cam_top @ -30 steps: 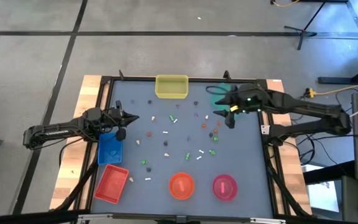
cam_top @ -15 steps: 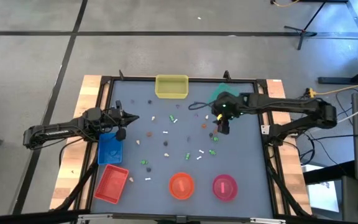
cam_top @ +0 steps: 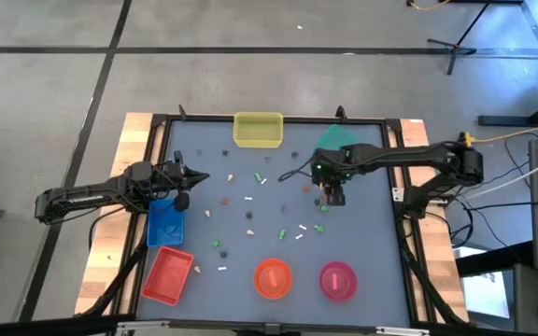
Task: Sort Halloween decoration
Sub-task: Put the orange pumpkin toy into the yellow bin
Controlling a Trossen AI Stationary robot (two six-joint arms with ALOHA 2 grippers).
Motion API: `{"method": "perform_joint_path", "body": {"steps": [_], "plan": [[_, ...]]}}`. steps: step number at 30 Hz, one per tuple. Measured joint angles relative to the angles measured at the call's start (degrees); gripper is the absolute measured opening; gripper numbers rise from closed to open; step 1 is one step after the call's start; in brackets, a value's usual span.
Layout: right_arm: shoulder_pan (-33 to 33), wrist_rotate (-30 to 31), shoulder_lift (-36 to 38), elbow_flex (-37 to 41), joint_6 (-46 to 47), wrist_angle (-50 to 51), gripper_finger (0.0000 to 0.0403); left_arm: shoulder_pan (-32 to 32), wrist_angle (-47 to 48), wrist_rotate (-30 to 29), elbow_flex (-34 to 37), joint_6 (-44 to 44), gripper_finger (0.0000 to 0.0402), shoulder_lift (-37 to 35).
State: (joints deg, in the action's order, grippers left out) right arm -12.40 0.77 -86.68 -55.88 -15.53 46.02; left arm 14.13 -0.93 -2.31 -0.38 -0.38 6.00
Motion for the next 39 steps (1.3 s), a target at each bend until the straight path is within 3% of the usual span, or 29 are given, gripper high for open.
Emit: {"method": "perform_joint_path", "body": {"steps": [9,39], "plan": [[0.0,-6.8,-3.2,0.0,0.0,0.5,0.0204,0.0,0.0,0.0,0.0,0.0,0.0000,0.0],[0.1,-7.9,-13.0,-0.1,-3.0,-2.6,0.0204,0.0,0.0,0.0,0.0,0.0,0.0000,0.0]]}}
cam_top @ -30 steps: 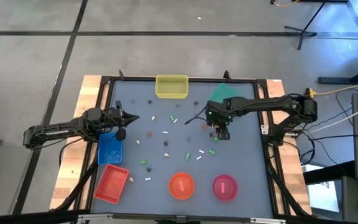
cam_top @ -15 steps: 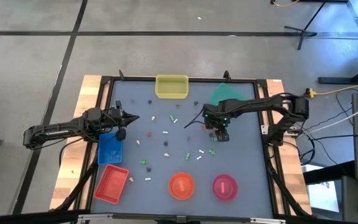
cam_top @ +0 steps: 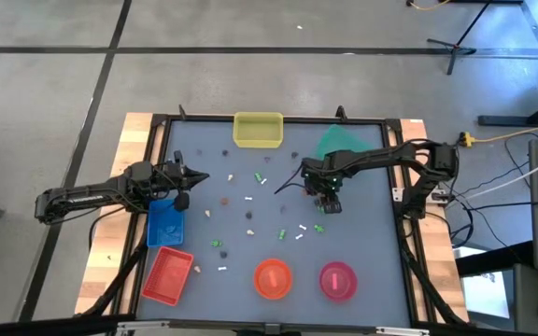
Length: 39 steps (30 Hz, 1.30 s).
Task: Sort Halloween decoration
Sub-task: Put the orange pumpkin toy into the yellow bin
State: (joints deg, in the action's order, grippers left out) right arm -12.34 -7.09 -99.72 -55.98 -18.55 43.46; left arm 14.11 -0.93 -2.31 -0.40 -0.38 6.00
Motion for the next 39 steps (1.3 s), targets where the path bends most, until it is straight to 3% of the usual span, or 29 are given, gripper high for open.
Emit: {"method": "perform_joint_path", "body": {"steps": [7,21,33,39], "plan": [[0.0,0.0,-0.1,0.0,0.0,0.0,0.0195,0.0,0.0,0.0,0.0,0.0,0.0000,0.0],[-0.1,0.5,-0.2,0.0,0.0,-0.2,0.0112,0.0,0.0,0.0,0.0,0.0,0.0000,0.0],[-0.1,0.5,-0.2,0.0,0.0,-0.1,0.0107,0.0,0.0,0.0,0.0,0.0,0.0000,0.0],[0.0,1.1,-0.6,-3.9,0.0,2.2,0.0106,0.0,0.0,0.0,0.0,0.0,0.0000,0.0]]}}
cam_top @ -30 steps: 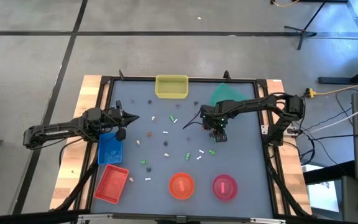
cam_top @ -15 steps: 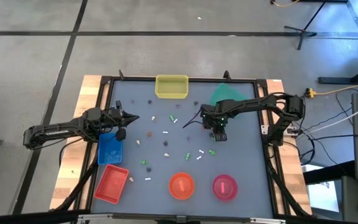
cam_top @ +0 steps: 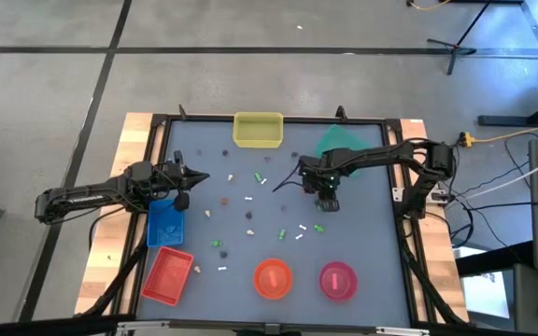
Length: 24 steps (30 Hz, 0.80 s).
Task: Sort Halloween decoration
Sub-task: Put the orange pumpkin toy into the yellow bin
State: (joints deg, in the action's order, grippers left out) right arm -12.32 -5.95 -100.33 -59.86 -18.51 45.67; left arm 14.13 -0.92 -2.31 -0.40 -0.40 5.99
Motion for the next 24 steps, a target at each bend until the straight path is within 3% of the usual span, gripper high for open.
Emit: {"method": "perform_joint_path", "body": {"steps": [7,12,17,24], "plan": [[0.0,0.5,0.1,-8.2,-0.3,1.4,0.0106,0.0,0.0,0.0,0.0,0.0,0.0000,0.0],[0.0,4.5,0.2,-14.3,-6.7,-1.4,0.0106,0.0,0.0,0.0,0.0,0.0,0.0000,0.0],[-0.8,9.6,0.3,-17.1,-14.8,-14.1,0.0106,0.0,0.0,0.0,0.0,0.0,0.0000,0.0],[-6.1,7.9,-0.1,-17.2,-17.8,-34.3,0.0106,0.0,-0.1,0.0,0.0,0.0,0.0000,0.0]]}}
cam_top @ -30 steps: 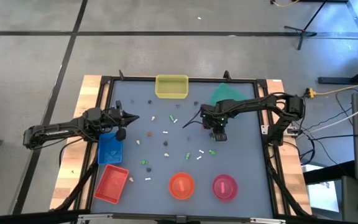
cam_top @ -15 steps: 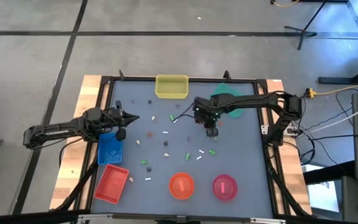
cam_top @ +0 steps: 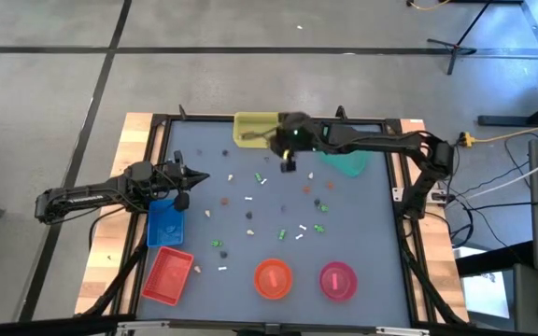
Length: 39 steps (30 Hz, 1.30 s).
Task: Sort Halloween decoration
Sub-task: Put the orange pumpkin toy into the yellow bin
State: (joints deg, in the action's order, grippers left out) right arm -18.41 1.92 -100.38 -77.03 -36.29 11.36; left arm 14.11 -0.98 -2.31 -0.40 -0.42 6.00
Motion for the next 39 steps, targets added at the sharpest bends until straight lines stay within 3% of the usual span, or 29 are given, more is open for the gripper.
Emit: {"method": "perform_joint_path", "body": {"steps": [13,25,35,39], "plan": [[-10.0,-5.4,-10.7,0.0,0.0,-21.4,0.0106,0.0,-0.7,-0.2,0.0,-0.2,0.0000,0.0],[-10.5,-1.5,-16.8,0.0,0.0,-25.0,0.0109,0.0,-3.1,-0.2,0.0,-0.2,0.0000,0.0],[-10.5,3.2,-17.0,0.0,0.0,-25.2,0.0198,0.0,-3.1,-0.2,0.0,-0.1,0.0000,0.0],[-10.5,4.8,-17.0,0.0,0.0,-25.1,0.0216,0.0,-5.3,0.1,0.0,0.1,0.0000,0.0]]}}
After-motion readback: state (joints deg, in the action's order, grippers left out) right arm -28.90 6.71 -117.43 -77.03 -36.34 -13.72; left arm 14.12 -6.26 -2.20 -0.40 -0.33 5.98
